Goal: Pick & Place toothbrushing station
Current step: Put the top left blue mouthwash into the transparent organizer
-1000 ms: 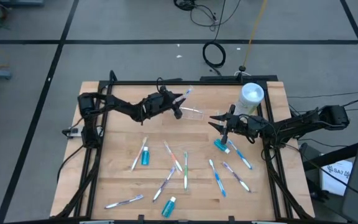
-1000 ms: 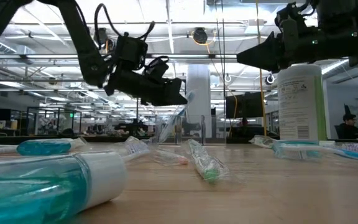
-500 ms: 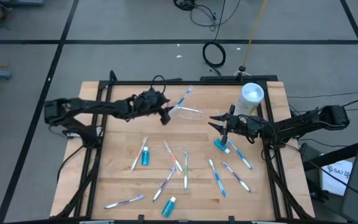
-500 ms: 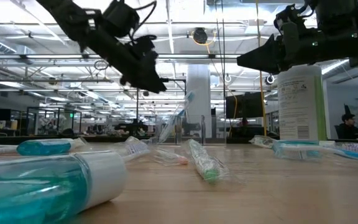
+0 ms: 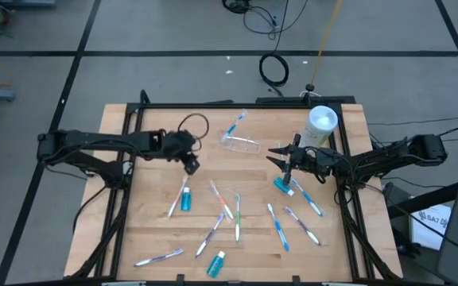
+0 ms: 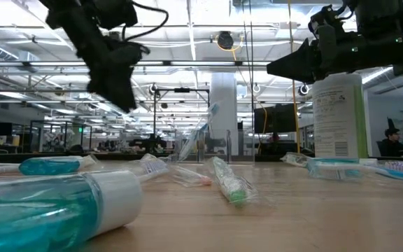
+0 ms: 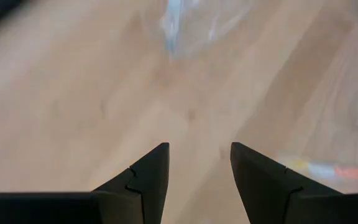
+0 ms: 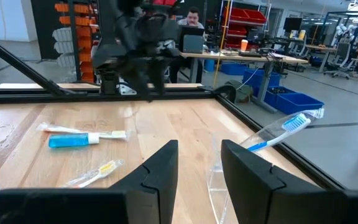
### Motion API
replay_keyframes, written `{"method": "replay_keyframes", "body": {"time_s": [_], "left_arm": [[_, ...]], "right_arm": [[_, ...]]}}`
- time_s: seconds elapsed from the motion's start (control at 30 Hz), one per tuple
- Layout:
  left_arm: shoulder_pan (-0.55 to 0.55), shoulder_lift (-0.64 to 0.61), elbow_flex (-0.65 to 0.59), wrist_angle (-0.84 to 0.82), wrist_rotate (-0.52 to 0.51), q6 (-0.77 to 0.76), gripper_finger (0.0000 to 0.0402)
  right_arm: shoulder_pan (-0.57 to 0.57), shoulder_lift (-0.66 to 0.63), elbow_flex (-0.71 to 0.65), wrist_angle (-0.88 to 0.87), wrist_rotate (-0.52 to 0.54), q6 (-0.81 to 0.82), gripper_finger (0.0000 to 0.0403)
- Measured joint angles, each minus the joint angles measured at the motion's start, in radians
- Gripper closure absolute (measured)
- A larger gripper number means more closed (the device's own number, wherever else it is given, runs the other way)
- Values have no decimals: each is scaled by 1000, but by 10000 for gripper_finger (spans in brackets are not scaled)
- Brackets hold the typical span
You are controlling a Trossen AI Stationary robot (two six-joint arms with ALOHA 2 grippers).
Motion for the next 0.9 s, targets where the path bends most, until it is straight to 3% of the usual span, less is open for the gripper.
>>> {"method": "replay_keyframes", "body": {"time_s": [0.37, 0.57, 0.9], "left_arm": [[-192, 14, 0, -127, 128, -429, 227], [-266, 16, 0, -143, 123, -589, 227], [-364, 132, 1, -153, 74, -762, 227]], "right_arm": [[0, 0, 0, -1, 0, 0, 289], [0, 0, 0, -3, 0, 0, 289], [0, 0, 0, -1, 0, 0, 289]]}}
